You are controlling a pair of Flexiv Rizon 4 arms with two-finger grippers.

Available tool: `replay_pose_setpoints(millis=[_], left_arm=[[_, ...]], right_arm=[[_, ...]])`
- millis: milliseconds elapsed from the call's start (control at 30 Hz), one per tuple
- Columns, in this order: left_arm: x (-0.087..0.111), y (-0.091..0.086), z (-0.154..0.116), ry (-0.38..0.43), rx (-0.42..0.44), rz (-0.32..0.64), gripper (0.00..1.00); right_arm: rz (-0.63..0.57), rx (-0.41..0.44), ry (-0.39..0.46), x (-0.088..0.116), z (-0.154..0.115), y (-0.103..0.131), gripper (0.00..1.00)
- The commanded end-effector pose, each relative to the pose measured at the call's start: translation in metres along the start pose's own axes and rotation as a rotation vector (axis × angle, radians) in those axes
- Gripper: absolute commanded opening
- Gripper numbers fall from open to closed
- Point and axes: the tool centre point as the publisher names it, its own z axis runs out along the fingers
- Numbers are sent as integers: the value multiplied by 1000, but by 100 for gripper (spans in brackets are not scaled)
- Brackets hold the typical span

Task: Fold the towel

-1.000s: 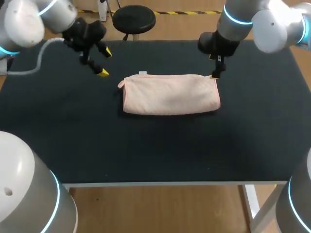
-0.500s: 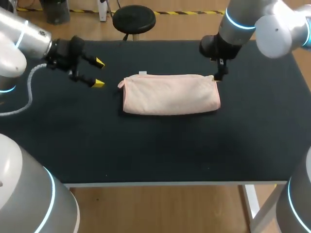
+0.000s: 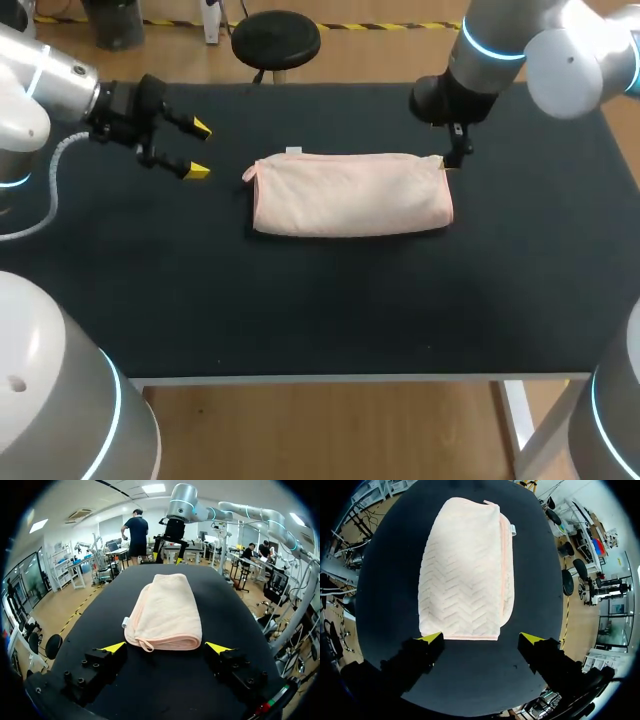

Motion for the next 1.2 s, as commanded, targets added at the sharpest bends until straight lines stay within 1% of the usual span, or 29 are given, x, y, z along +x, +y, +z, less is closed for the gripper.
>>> replay_pose_setpoints(millis=[33, 367, 400, 433, 500, 533, 567, 600, 633, 667, 700, 733, 767, 833, 867, 900, 933, 1000, 1100, 1200], left_arm=[[-1, 0, 0, 1, 1, 1, 100], [-1, 0, 0, 1, 1, 1, 100], [-1, 0, 0, 1, 1, 1, 100], [-1, 0, 0, 1, 1, 1, 100], [-1, 0, 0, 1, 1, 1, 100], [-1, 0, 0, 1, 1, 1, 100], [-1, 0, 0, 1, 1, 1, 100], [-1, 0, 0, 1, 1, 1, 100], [-1, 0, 0, 1, 1, 1, 100], [-1, 0, 0, 1, 1, 1, 100], [-1, 0, 0, 1, 1, 1, 100], [-1, 0, 0, 1, 1, 1, 100], [-1, 0, 0, 1, 1, 1, 100], [-1, 0, 0, 1, 1, 1, 100], [-1, 0, 0, 1, 1, 1, 100], [-1, 0, 0, 1, 1, 1, 100], [-1, 0, 0, 1, 1, 1, 100], [-1, 0, 0, 1, 1, 1, 100], [-1, 0, 0, 1, 1, 1, 100], [-1, 0, 0, 1, 1, 1, 100]], right_arm=[[0, 2, 3, -1, -1, 0, 100], [0, 2, 3, -1, -1, 0, 100], [52, -52, -11, -2, -1, 3, 100], [137, -117, 5, -4, -3, 8, 100], [309, -247, -2, -8, -7, 17, 100], [398, -319, 17, -9, -11, 22, 100], [442, -365, 21, -8, -14, 24, 100], [524, -412, 19, -8, -16, 25, 100], [592, -447, 54, -8, -19, 27, 100], [648, -478, 42, -7, -19, 29, 100], [710, -496, 57, -6, -19, 30, 100], [747, -528, 84, -4, -19, 31, 100], [805, -541, 84, -2, -19, 32, 100], [926, -603, 141, 1, -18, 34, 100], [980, -620, 149, 1, -18, 35, 100], [1041, -645, 185, 2, -18, 35, 100], [1086, -668, 190, 2, -18, 35, 100], [1187, -712, 231, 1, -15, 35, 100], [1307, -738, 261, 1, -10, 35, 100], [1432, -725, 299, -1, -2, 32, 100]])
